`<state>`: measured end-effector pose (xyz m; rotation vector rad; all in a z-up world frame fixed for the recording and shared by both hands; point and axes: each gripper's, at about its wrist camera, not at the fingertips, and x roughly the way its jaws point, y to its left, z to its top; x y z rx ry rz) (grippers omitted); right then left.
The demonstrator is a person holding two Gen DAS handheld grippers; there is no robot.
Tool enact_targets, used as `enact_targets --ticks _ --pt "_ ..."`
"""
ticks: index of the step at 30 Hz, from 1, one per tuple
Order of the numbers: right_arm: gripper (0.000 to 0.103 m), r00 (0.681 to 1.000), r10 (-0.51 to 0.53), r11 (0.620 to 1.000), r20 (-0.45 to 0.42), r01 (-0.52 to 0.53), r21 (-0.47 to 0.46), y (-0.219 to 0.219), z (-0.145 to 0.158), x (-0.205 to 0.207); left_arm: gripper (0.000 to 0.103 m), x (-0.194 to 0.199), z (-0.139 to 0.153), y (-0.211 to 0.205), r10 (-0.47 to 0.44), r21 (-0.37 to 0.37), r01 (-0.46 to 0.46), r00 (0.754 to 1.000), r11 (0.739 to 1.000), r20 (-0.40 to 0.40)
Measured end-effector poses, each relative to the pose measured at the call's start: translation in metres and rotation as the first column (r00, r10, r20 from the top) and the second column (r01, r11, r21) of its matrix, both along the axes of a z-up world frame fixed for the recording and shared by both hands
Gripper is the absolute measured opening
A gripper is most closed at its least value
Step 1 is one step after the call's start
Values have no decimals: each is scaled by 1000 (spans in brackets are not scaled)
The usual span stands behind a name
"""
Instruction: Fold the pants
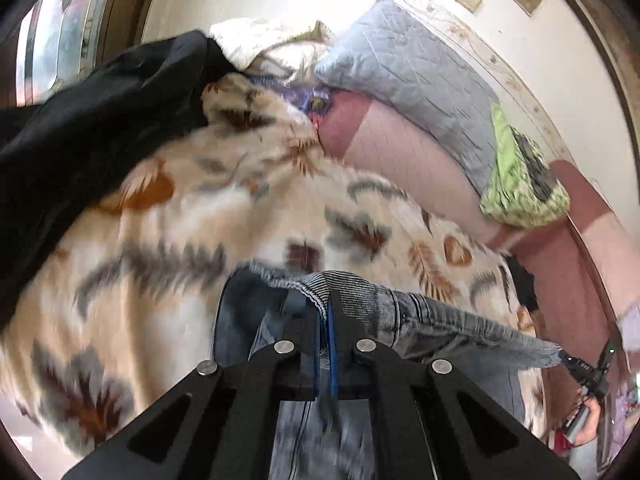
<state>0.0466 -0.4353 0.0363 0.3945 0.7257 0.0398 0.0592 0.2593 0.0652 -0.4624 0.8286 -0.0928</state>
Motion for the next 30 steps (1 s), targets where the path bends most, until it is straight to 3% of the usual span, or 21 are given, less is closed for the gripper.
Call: enact_targets --ticks 4,8,10,11,14,15,17,21,24,26,28,30 --pt "16 996 37 999 -77 -37 -6 4 -50 -47 3 -48 -35 1 -49 28 51 996 998 -77" --pt "22 968 72 997 -239 -75 -5 8 -107 -59 9 -58 -81 1 -59 96 86 965 992 -254" --pt "39 970 71 997 -231 -61 50 1 -107 -67 11 -62 -84 8 -38 75 62 959 995 -280" --pt "42 973 70 997 -222 -59 54 -1 -102 -70 13 -64 -81 11 -26 72 47 963 996 -270" --pt "60 981 29 999 -192 -25 22 -8 -80 -79 21 -70 -55 16 39 167 -4 978 986 -207" --pt "62 983 15 1000 -183 -12 18 -10 -74 -82 31 -71 -46 16 55 189 -18 980 982 -192" --pt "62 985 -20 999 -169 25 26 -15 -62 -84 37 -72 -32 13 74 199 -42 985 979 -159" --pt "62 995 24 986 -100 -8 164 -7 -48 -80 38 -66 -14 -20 -10 192 28 996 981 -92" --pt "62 994 75 979 -75 -59 195 13 -50 -65 38 -56 -25 -52 -102 170 119 989 978 -104" --pt "62 988 93 980 -123 -68 189 19 -64 -53 38 -45 -44 -73 -132 201 157 982 967 -135" --pt "61 929 137 980 -344 -77 181 23 -107 -38 38 -38 -67 -85 -116 249 171 968 953 -221" --pt "59 930 172 977 -326 -119 175 23 -110 -44 42 -32 -100 -82 -84 255 177 937 951 -339"
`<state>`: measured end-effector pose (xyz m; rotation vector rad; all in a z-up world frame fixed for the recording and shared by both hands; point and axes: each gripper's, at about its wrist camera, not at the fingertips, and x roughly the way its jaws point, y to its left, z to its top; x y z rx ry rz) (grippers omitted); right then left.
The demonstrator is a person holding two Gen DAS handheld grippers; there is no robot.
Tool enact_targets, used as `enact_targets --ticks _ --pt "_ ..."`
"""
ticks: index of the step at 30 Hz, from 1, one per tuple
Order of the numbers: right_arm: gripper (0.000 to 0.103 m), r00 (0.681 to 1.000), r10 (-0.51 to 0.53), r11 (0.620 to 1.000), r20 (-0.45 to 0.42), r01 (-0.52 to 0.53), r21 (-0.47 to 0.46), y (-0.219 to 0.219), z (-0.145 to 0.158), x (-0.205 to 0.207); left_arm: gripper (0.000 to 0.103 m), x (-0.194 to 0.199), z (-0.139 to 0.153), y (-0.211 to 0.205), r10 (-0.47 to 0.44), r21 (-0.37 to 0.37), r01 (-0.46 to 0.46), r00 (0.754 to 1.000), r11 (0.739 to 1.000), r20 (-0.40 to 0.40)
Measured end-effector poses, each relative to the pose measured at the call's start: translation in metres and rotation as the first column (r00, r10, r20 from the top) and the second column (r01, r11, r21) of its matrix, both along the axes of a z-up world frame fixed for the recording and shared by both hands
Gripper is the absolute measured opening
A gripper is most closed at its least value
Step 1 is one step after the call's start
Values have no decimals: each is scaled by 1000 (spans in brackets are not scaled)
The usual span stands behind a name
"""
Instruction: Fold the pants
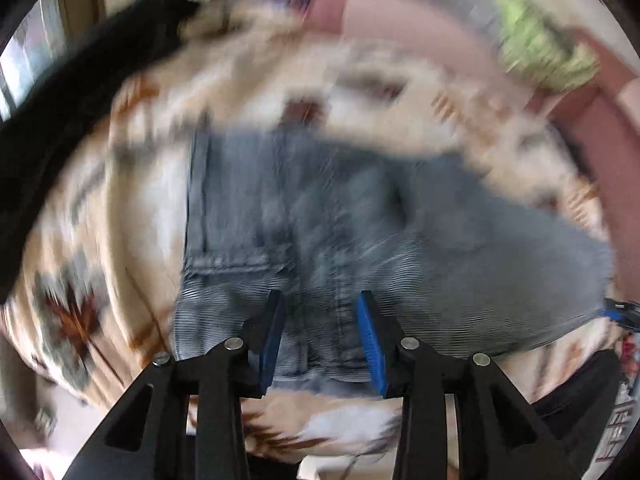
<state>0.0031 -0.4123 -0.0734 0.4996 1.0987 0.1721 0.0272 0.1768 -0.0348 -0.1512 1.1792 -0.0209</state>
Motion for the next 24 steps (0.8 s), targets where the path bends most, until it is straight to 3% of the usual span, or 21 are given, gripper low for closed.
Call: enact_targets --ticks 2,5,7,9,10,11,12,16,18,21,22,24 --pt "59 1000 -23 1000 -13 23 9 -3 8 -4 43 -1 -9 5 13 -27 -13 1000 1000 -13" --pt "59 996 -45 998 75 48 -33 -3 32 -3 43 -1 6 3 18 -18 -18 1000 1000 13" --pt "63 989 -46 999 143 49 -14 -2 43 0 44 -1 22 -3 10 8 -11 998 1000 67" --pt "73 996 -42 996 75 48 -74 2 34 14 49 2 23 -9 -21 48 17 997 999 73" --pt "73 999 -26 993 -47 20 -115 3 14 28 49 5 14 -13 -36 83 33 999 996 35" --pt "72 998 -39 993 -44 34 -117 0 15 32 50 7 2 -15 -45 101 46 999 994 -11" --pt "72 999 -51 993 -17 49 -106 -3 21 33 51 9 -10 -15 -48 104 53 998 993 -47" --pt "72 978 -153 986 143 161 -51 -25 64 37 54 0 -9 -9 -49 95 50 999 994 -6" --pt "72 979 -168 985 112 172 -32 -35 61 59 55 -1 -10 -9 -51 101 52 999 994 -9" --pt "72 987 -156 976 -42 160 145 -51 28 92 55 -3 -10 -7 -52 98 52 999 994 -10" --pt "62 987 -142 963 -70 154 223 -52 20 101 55 -3 -10 -6 -53 93 53 999 994 -6" --pt "41 993 -103 957 -63 116 267 -46 16 106 56 -2 -10 -6 -57 84 56 998 995 4"
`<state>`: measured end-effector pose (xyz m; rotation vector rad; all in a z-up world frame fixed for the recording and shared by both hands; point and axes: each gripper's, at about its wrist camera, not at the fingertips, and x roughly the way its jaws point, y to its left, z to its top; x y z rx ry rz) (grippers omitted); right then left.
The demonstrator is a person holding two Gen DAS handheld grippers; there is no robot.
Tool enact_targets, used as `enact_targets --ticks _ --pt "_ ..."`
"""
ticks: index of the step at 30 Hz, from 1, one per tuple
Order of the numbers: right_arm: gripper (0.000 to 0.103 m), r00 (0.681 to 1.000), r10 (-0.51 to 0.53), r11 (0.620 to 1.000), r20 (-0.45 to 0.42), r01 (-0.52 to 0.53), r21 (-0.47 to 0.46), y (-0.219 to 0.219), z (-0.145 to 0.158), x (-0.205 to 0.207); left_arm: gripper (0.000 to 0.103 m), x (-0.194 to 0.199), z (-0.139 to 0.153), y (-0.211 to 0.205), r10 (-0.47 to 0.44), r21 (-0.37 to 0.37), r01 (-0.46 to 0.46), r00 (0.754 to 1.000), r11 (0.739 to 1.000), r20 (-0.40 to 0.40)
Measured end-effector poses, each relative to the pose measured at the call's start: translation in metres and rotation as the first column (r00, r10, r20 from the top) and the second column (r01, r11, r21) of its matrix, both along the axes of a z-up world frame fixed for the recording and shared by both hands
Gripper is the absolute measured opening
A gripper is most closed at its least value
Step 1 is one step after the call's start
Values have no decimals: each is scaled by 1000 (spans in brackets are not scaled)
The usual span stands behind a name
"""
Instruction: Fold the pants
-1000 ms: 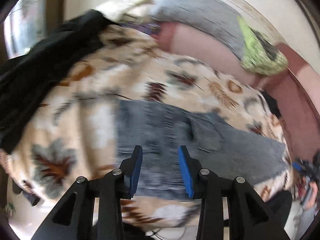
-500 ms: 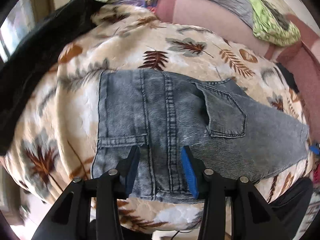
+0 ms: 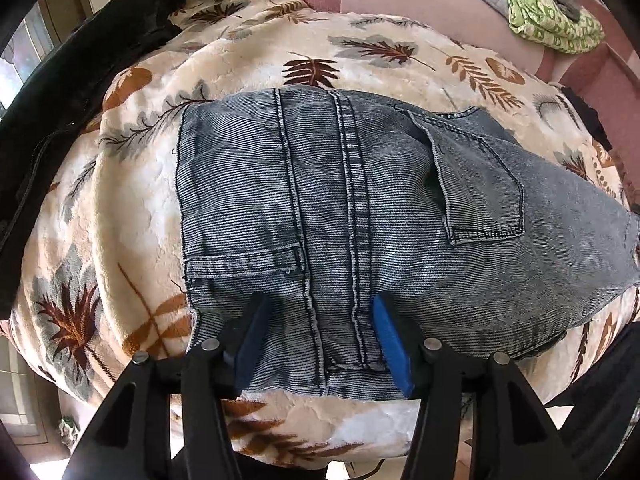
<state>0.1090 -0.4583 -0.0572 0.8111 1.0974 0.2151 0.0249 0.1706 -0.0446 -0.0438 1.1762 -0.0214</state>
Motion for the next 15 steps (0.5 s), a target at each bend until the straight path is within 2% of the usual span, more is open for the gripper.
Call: enact_targets --ticks 1,3,4,6,7,8,9,10,12,13,15 --pt "31 1000 14 1000 18 -14 13 4 2 3 56 0 0 1 -2 -4 2 1000 1000 5" --pt "15 998 8 999 59 -5 -50 13 11 7 56 0 -1 1 -5 -7 5 1000 1000 11" --pt "13 991 -3 991 132 20 -129 17 25 3 56 -1 -1 1 -5 -6 5 1000 1000 12" --pt "13 961 47 970 274 22 -243 26 45 -6 57 -2 -1 1 -7 -4 7 1000 1000 18" --pt "13 965 60 935 255 35 -352 32 40 -6 57 -2 -1 1 -7 -5 7 1000 1000 19" --pt "13 982 49 921 181 25 -388 30 25 1 57 -2 -1 1 -8 -6 8 1000 1000 21" --pt "16 995 37 923 93 2 -386 26 7 6 57 -2 -1 1 -7 -7 7 1000 1000 22" --pt "29 1000 22 923 -4 -21 -384 22 -14 9 57 -2 -1 1 -7 -9 7 1000 1000 22" --pt "39 997 -15 933 77 42 -358 13 -8 -6 57 -2 -1 2 -9 -11 9 1000 1000 25" --pt "57 994 -45 928 98 78 -364 9 -2 -14 57 -3 -1 1 -10 -11 10 1000 1000 27" --pt "60 980 -101 908 172 161 -388 5 18 -36 58 -3 -1 1 -14 -6 14 999 1000 28"
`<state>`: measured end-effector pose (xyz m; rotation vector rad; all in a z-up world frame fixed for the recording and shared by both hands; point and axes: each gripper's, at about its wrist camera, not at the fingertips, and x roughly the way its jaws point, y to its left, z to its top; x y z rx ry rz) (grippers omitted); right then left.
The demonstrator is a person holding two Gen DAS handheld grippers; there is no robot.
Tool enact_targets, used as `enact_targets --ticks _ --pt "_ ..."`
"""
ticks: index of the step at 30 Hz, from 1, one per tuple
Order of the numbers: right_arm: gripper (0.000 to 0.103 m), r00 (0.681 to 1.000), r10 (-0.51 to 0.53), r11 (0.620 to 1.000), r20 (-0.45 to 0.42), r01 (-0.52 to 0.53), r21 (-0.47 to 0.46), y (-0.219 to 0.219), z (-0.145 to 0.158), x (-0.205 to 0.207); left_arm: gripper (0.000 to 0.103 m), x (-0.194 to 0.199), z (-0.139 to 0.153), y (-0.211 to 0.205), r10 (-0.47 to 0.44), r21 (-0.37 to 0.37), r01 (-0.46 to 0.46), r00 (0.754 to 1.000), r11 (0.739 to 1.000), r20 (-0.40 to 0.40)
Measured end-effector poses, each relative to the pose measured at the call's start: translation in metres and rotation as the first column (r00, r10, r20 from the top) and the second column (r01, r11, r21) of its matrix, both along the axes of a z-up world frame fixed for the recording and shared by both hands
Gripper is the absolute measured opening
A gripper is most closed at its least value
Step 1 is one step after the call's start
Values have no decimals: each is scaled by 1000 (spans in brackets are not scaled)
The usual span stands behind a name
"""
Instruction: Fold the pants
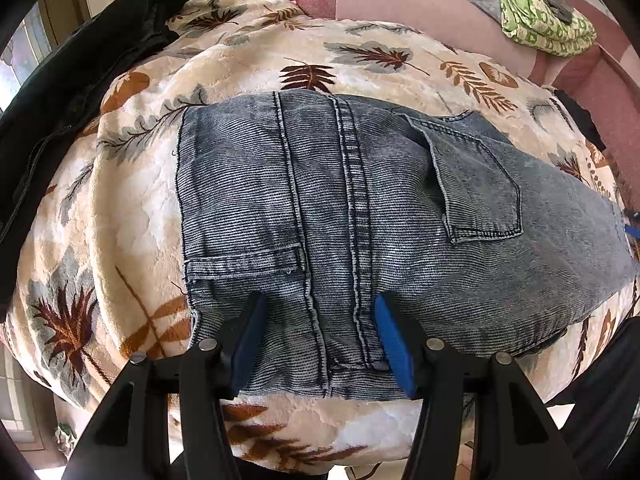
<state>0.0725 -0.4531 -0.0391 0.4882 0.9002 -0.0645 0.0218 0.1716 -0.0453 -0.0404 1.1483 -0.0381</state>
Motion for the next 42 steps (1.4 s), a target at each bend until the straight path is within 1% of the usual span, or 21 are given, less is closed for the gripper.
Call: enact_targets --ticks 2,5,7,8,9,10,11,14,17,18,20,23,25,29,31,32,33,36,39,41,42 --pt "60 997 46 999 62 -48 17 7 20 -20 58 1 0 0 4 -1 -4 1000 1000 -1" --pt "61 973 216 968 78 -224 116 32 26 -41 58 0 0 -1 7 4 -7 1000 1000 2" --pt "65 962 272 949 -15 -265 171 41 3 -42 58 1 0 -1 6 7 -7 1000 1000 2" --pt "65 944 284 951 -171 -254 176 42 -28 -35 58 1 0 -1 7 7 -7 1000 1000 1" --pt "55 941 270 956 -205 -237 171 38 -41 -35 58 1 1 -1 6 6 -6 1000 1000 0" --pt "45 954 232 965 -188 -202 165 33 -41 -36 58 1 1 -1 6 3 -6 1000 1000 -3" --pt "45 964 207 968 -167 -176 181 30 -31 -39 58 2 2 -1 6 3 -6 1000 1000 -7" --pt "46 973 230 961 -32 -222 165 38 8 -51 58 2 13 2 19 -22 -19 1000 1000 7" --pt "57 953 302 940 -17 -295 170 56 9 -60 58 -3 30 3 32 -57 -28 997 998 65" --pt "68 950 302 947 -75 -290 137 55 -4 -58 59 -5 35 1 29 -79 -22 996 997 86" --pt "66 938 266 962 -222 -245 120 51 -38 -48 68 -4 32 -6 1 -91 7 997 996 80" --pt "65 963 248 963 -108 -233 132 45 -3 -49 78 3 -3 -19 -31 34 32 999 999 -41" --pt "65 981 189 980 -34 -187 66 39 28 -42 79 2 2 -15 -12 21 12 1000 1000 -16" --pt "65 988 86 996 -130 -89 -15 10 17 2 79 -1 25 -10 34 12 -34 997 999 63" --pt "65 979 61 997 -197 -50 60 -2 -10 26 79 -4 28 -14 3 16 -5 996 1000 91" --pt "63 976 84 992 -199 -62 112 0 -19 34 79 -2 22 -17 -8 48 5 998 999 66" --pt "41 976 130 988 -174 -113 103 9 -19 37 79 3 5 -19 -7 103 8 1000 995 -9" --pt "15 985 116 988 -124 -127 -82 28 0 31 80 2 -3 -12 10 65 -9 1000 998 -25" --pt "15 990 29 955 -138 -69 -289 30 1 28 80 5 1 -10 8 63 -5 999 998 -47" --pt "17 960 74 962 -271 -140 -236 26 -24 37 80 8 4 -10 3 69 0 999 998 -45" --pt "18 972 55 959 -228 -115 -260 25 -15 31 80 7 9 -11 5 66 -3 999 998 -32"
